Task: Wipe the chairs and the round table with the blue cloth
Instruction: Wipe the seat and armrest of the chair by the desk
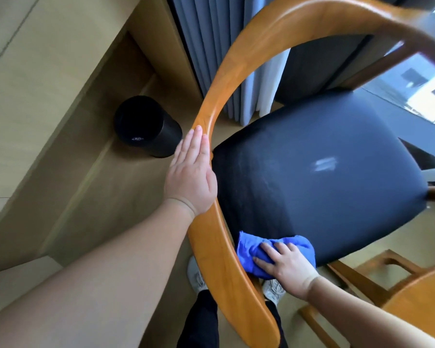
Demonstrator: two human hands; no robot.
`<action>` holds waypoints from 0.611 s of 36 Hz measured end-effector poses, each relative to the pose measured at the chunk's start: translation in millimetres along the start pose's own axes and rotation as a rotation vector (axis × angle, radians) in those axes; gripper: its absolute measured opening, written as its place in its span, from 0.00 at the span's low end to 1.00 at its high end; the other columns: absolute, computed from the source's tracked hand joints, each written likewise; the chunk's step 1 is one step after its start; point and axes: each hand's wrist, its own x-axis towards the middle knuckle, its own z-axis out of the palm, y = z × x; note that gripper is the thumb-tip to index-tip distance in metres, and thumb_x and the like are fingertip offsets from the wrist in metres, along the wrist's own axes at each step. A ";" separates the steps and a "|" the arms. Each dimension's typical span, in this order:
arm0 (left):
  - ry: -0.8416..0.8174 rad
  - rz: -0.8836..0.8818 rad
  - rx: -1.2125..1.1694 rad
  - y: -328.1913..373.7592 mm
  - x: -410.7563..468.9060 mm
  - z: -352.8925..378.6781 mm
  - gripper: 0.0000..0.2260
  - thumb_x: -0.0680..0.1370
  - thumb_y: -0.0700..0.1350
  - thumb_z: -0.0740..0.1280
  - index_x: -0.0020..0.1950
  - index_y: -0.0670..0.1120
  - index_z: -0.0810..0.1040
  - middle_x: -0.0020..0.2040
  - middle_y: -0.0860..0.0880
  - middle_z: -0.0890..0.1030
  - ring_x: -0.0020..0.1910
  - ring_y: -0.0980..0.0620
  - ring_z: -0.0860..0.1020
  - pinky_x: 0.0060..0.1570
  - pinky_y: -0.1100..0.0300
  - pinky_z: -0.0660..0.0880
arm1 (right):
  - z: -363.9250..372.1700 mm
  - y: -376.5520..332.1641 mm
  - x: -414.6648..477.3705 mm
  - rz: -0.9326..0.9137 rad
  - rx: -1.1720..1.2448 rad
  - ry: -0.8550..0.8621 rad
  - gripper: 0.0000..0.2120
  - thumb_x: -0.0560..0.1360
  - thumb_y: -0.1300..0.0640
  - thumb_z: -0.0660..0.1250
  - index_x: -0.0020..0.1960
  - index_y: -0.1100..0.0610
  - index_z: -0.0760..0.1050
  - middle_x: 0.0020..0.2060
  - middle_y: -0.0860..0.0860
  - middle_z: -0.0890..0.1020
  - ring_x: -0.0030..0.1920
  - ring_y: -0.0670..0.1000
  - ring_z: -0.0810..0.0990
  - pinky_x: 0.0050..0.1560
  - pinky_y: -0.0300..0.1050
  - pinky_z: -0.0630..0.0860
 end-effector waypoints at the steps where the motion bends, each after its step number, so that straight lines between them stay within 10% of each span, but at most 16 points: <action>1: 0.008 -0.003 0.002 0.7 -0.6 0.1 0.25 0.79 0.46 0.49 0.76 0.42 0.54 0.77 0.44 0.55 0.76 0.48 0.50 0.72 0.56 0.45 | -1.8 0.4 2.5 -0.004 -0.010 0.001 0.34 0.56 0.54 0.78 0.62 0.47 0.77 0.59 0.59 0.75 0.43 0.61 0.78 0.38 0.53 0.78; 16: 0.001 -0.233 -0.040 51.7 -62.1 16.0 0.28 0.77 0.47 0.52 0.77 0.44 0.54 0.78 0.45 0.52 0.76 0.49 0.49 0.73 0.56 0.44 | -57.1 56.4 9.1 0.080 0.066 0.166 0.25 0.63 0.54 0.74 0.60 0.47 0.79 0.56 0.59 0.79 0.38 0.61 0.78 0.35 0.51 0.75; 22: -0.068 0.053 -0.007 49.8 -54.9 13.5 0.24 0.74 0.46 0.52 0.70 0.45 0.69 0.74 0.44 0.63 0.75 0.47 0.56 0.74 0.53 0.47 | -83.9 112.7 54.0 0.168 0.113 0.232 0.24 0.63 0.58 0.75 0.59 0.50 0.79 0.55 0.61 0.79 0.38 0.64 0.77 0.36 0.55 0.77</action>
